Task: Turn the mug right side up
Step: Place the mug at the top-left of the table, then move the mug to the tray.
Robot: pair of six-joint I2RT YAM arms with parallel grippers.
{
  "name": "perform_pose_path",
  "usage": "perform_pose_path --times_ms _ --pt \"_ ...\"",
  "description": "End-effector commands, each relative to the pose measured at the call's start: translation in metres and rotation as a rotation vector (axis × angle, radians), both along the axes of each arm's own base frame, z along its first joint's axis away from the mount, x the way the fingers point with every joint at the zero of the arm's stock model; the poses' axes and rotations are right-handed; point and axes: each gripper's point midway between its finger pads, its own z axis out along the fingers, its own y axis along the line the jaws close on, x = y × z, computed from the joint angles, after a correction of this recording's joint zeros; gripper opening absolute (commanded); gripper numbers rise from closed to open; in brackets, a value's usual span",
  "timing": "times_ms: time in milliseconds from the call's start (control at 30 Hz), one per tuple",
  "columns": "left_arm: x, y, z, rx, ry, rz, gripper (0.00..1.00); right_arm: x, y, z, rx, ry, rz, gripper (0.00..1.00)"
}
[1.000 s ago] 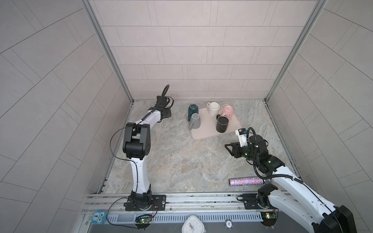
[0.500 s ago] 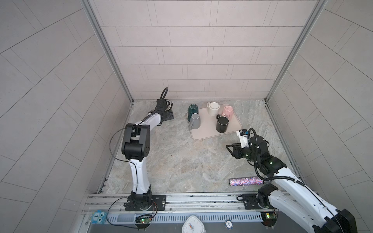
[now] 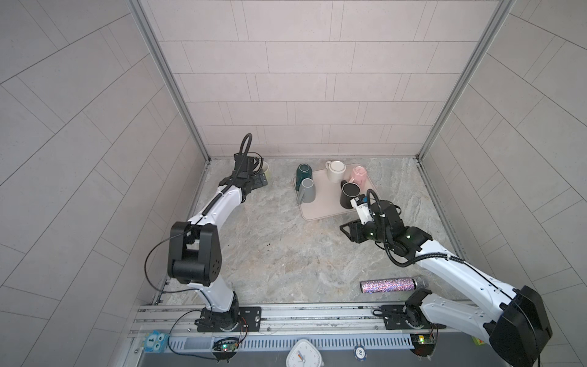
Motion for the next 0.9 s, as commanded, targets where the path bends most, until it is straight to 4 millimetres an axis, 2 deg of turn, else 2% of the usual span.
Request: perform_pose_path --times_ms 0,133,167,200,233,367,533,633,867 --pt "-0.044 -0.012 0.014 -0.023 0.057 -0.038 1.0 0.016 0.008 -0.002 -0.02 0.007 -0.049 0.58" --pt "-0.086 -0.03 0.044 -0.046 0.01 -0.101 1.0 0.042 0.028 -0.009 -0.034 0.02 -0.095 0.58" --pt "-0.096 -0.034 0.05 -0.043 -0.007 -0.121 1.0 0.049 0.035 -0.009 -0.053 0.022 -0.099 0.62" --pt "-0.103 -0.035 0.056 -0.036 -0.029 -0.136 1.0 0.054 0.041 -0.011 -0.066 0.033 -0.102 0.7" --pt "-0.112 -0.035 0.061 -0.031 -0.042 -0.147 1.0 0.061 0.05 -0.012 -0.073 0.045 -0.103 0.74" --pt "-0.138 -0.026 0.07 -0.013 -0.088 -0.14 1.0 0.086 0.081 -0.026 -0.13 0.083 -0.108 0.73" --pt "-0.151 -0.03 0.064 -0.051 -0.093 -0.167 1.0 0.116 0.11 -0.061 -0.243 0.154 -0.129 0.69" --pt "-0.155 -0.036 0.062 -0.082 -0.11 -0.192 1.0 0.132 0.123 -0.072 -0.296 0.176 -0.151 0.68" --pt "-0.168 -0.041 0.061 -0.077 -0.128 -0.243 1.0 0.153 0.12 -0.089 -0.371 0.142 -0.265 0.64"
